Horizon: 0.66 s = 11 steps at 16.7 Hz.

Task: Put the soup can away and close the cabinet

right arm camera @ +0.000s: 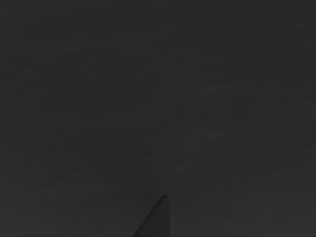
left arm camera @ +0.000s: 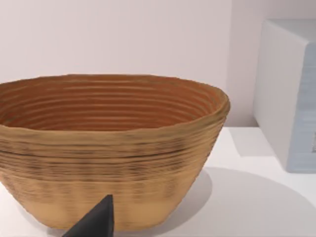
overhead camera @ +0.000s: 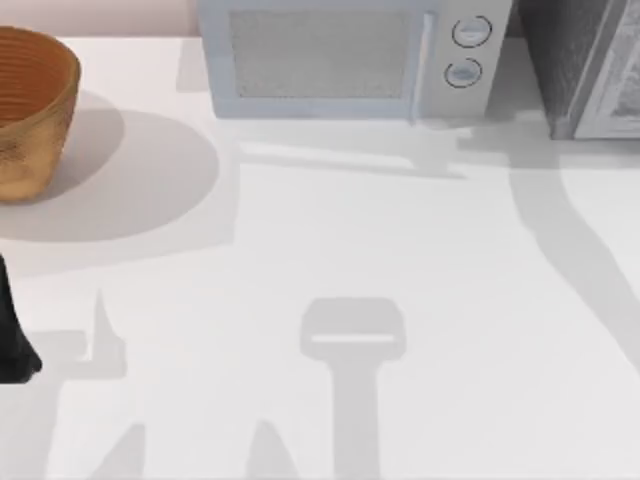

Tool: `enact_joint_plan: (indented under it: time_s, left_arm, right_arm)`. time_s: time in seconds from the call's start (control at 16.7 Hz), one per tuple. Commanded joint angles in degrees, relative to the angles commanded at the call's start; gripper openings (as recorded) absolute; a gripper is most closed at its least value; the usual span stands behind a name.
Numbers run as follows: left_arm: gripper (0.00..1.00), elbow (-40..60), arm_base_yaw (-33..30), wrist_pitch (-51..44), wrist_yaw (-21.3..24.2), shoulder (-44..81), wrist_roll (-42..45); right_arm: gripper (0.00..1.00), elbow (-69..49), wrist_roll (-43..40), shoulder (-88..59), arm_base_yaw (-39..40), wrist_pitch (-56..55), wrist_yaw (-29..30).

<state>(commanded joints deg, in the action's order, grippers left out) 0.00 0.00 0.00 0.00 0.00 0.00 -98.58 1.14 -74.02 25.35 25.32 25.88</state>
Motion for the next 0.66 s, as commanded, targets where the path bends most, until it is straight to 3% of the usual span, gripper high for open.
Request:
enact_joint_plan:
  time_s: [0.18, 0.66]
  left_arm:
    - [1.0, 0.0, 0.0, 0.0, 0.0, 0.0, 0.0]
    - [1.0, 0.0, 0.0, 0.0, 0.0, 0.0, 0.0]
  right_arm:
    - [1.0, -0.4, -0.6, 1.0, -1.2, 0.3, 0.8]
    - [1.0, -6.3, -0.5, -7.5, -5.9, -2.3, -3.8]
